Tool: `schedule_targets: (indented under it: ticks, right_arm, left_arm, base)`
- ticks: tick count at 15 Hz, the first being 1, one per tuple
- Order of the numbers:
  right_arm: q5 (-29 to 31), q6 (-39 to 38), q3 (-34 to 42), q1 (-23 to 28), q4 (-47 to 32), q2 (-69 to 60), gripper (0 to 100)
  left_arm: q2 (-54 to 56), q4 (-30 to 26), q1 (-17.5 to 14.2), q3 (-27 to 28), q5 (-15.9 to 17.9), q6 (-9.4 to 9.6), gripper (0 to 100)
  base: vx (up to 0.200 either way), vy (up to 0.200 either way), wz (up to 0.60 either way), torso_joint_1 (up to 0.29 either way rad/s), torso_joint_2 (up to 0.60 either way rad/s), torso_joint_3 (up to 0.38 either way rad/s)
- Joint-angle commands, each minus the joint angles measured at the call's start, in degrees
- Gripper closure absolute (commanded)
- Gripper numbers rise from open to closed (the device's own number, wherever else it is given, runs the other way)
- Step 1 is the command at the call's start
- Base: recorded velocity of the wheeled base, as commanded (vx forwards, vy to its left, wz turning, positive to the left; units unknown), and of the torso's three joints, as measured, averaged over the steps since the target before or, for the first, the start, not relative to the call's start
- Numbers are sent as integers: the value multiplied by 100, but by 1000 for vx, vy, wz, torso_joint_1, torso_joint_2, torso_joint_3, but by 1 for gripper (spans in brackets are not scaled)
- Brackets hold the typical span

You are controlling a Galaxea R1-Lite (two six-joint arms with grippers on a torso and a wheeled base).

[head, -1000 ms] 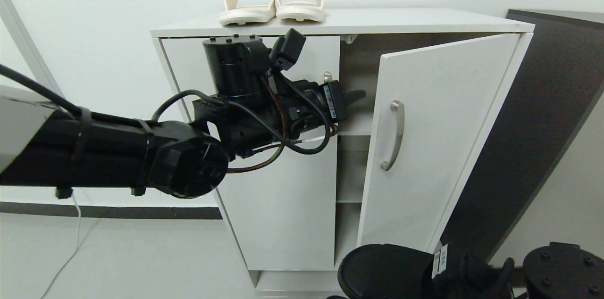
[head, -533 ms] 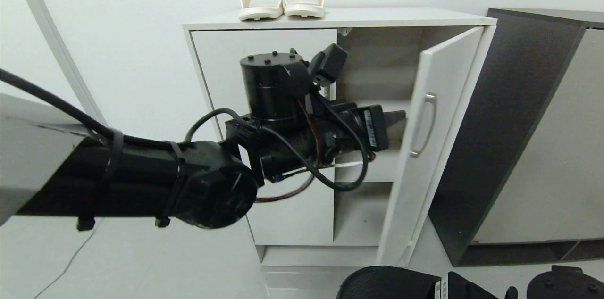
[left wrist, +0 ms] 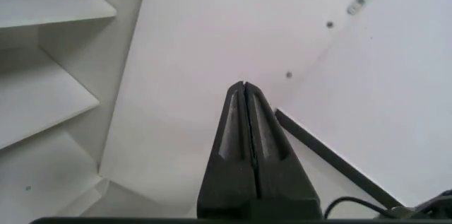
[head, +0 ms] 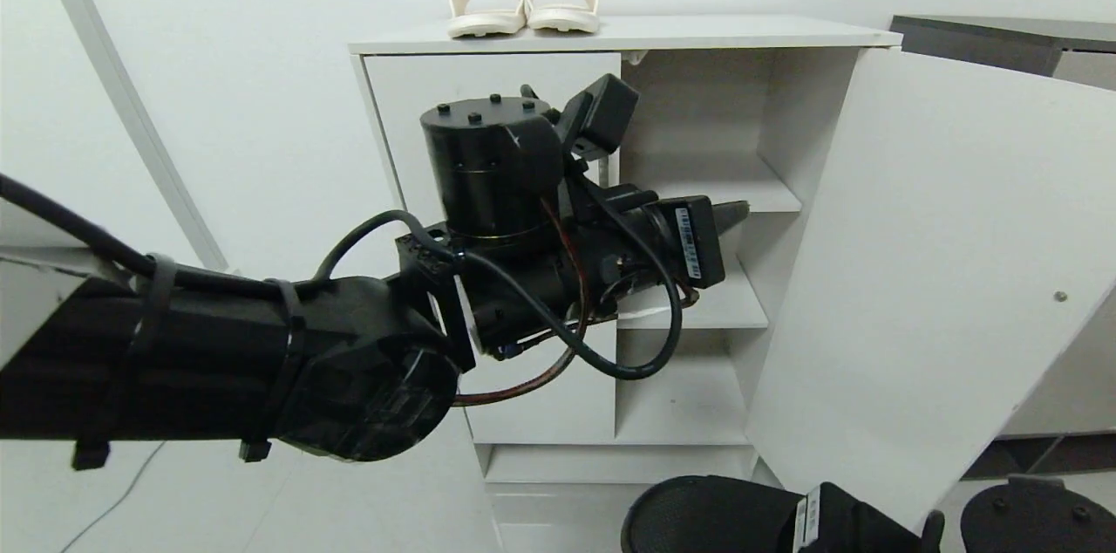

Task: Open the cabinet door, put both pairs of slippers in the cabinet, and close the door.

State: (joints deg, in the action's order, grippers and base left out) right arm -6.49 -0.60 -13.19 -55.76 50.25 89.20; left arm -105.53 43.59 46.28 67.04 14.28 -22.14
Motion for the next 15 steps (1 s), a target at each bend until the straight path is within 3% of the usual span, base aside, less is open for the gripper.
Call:
schedule_targets:
  ticks: [1, 2, 3, 4, 5, 6, 7, 8, 10, 12, 14, 15]
  right_arm:
    - [385, -116, -518, 513, 2, 361, 100]
    - [868, -327, -808, 663, 2, 564, 100]
    - [1123, -459, -984, 689, 2, 660, 100]
    - [1598, -740, -1335, 742, 2, 880, 100]
    - [1914, -907, -1573, 812, 2, 1056, 100]
    - [2151, -1013, -1722, 891, 2, 1196, 100]
    - [2371, -1048, -1889, 1006, -6, 1328, 100]
    - [2617, -1048, -2021, 1146, -6, 1460, 100]
    - [3189, -1048, -2258, 1287, -6, 1706, 100]
    - [3443, -1039, -2399, 1392, -6, 1838, 100]
    - [3435, -1039, -2399, 1428, -15, 1873, 100]
    - [3435, -1039, -2399, 1436, -6, 1908, 100]
  left_arm:
    - [982, -44, -154, -692, -48, 210, 100]
    - [1545, -149, -330, -1114, -171, 491, 100]
    - [1870, -360, -391, -1342, -373, 649, 100]
    - [2775, -1107, -418, -1843, -1199, 1001, 100]
    - [3575, -1723, -409, -2195, -1744, 1203, 100]
    - [4260, -2197, -444, -2458, -1920, 1335, 100]
    - [4972, -2786, -796, -2617, -1946, 1511, 100]
    - [5588, -3340, -1349, -2687, -1955, 1581, 100]
    - [6853, -4219, -2088, -2863, -2166, 1572, 100]
    - [7715, -4939, -2685, -2986, -2922, 1572, 100]
    - [8321, -5027, -3274, -3408, -3748, 1590, 100]
    - [8593, -5045, -3494, -3619, -3862, 1607, 100]
  base:
    - [0, 0, 0, 0, 0, 0]
    - [0, 0, 0, 0, 0, 0]
    - [0, 0, 0, 0, 0, 0]
    - [0, 0, 0, 0, 0, 0]
    - [0, 0, 0, 0, 0, 0]
    - [0, 0, 0, 0, 0, 0]
    - [0, 0, 0, 0, 0, 0]
    - [0, 0, 0, 0, 0, 0]
    - [0, 0, 0, 0, 0, 0]
    - [0, 0, 0, 0, 0, 0]
    - [0, 0, 0, 0, 0, 0]
    - [0, 0, 0, 0, 0, 0]
